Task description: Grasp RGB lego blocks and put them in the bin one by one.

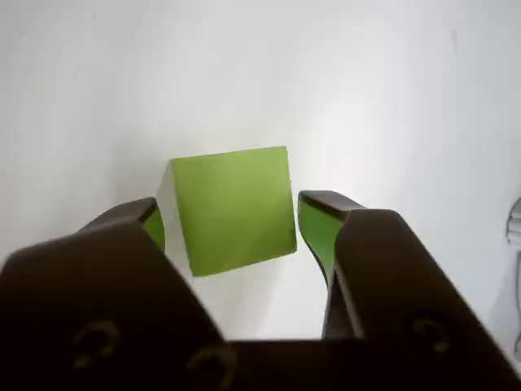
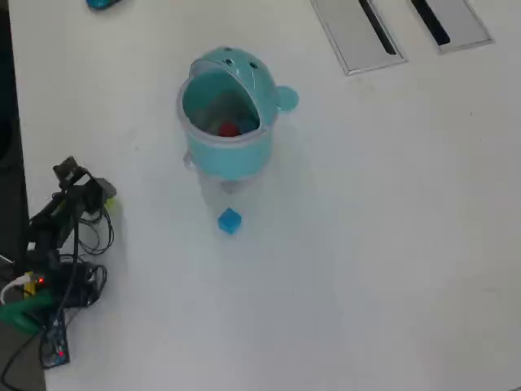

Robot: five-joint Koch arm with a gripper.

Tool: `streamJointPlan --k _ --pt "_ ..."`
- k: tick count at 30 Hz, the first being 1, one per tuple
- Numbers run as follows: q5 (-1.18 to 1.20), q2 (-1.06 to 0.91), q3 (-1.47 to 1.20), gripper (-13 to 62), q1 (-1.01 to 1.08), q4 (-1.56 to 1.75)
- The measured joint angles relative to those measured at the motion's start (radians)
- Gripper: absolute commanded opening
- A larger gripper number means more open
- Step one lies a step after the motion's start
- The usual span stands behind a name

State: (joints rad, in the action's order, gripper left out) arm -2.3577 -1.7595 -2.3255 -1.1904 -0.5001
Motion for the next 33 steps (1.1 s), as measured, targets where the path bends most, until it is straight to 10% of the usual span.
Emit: streamJointPlan --k 12,23,33 --pt "-0.026 0.006 0.002 8.5 0.011 0.018" --pt "0.012 -0.103 0.195 6.9 -0.005 -0.077" --pt "0.581 -0.206 0.485 2.2 -0.009 -0.048"
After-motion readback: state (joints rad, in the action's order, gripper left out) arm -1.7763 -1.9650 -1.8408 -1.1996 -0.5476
